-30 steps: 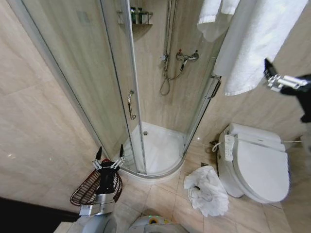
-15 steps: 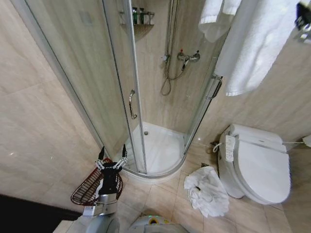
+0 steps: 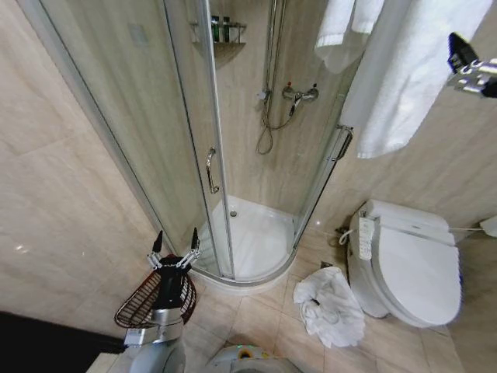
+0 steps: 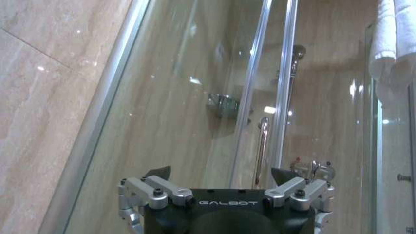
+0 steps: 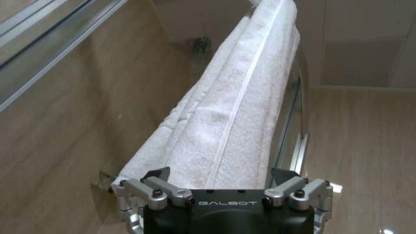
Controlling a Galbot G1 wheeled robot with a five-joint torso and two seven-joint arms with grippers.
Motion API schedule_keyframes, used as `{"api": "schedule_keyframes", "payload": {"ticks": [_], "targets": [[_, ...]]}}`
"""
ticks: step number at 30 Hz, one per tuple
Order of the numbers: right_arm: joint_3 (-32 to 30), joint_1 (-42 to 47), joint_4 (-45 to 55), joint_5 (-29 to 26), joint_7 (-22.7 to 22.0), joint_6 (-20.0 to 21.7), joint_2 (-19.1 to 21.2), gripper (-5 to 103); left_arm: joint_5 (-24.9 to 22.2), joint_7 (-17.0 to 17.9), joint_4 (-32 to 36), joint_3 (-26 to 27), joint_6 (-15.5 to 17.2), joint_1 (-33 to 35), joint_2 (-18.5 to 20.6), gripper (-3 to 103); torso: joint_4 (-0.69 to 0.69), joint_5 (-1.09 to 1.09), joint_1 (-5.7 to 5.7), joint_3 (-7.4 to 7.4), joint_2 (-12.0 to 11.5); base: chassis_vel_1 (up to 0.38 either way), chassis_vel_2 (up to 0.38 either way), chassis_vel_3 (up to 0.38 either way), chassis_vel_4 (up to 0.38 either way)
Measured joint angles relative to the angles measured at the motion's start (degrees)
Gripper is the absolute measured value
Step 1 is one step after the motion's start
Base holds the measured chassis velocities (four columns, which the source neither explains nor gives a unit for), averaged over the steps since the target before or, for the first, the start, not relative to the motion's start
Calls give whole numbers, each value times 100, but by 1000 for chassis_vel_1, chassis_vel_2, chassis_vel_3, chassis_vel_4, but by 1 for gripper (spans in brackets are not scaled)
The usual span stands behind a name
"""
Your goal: Discard the used towel into the hamper.
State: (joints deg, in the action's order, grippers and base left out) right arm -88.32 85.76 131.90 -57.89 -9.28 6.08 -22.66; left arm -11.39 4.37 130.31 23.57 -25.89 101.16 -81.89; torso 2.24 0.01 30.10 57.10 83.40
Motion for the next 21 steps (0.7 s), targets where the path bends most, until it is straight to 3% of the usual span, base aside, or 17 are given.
{"api": "schedule_keyframes", "payload": {"ticks": [3, 21], "targets": [[-32, -6, -55, -1, 5, 1, 68, 100, -12, -2, 5, -10, 0, 11, -8, 100, 0, 0, 93, 100, 193, 0, 0, 0, 0], [-150, -34, -276, -84, 31, -1, 342, 100, -44, -18, 98, -17, -25, 42, -72, 100, 0, -1, 401, 452, 853, 0, 0, 0, 0]]}}
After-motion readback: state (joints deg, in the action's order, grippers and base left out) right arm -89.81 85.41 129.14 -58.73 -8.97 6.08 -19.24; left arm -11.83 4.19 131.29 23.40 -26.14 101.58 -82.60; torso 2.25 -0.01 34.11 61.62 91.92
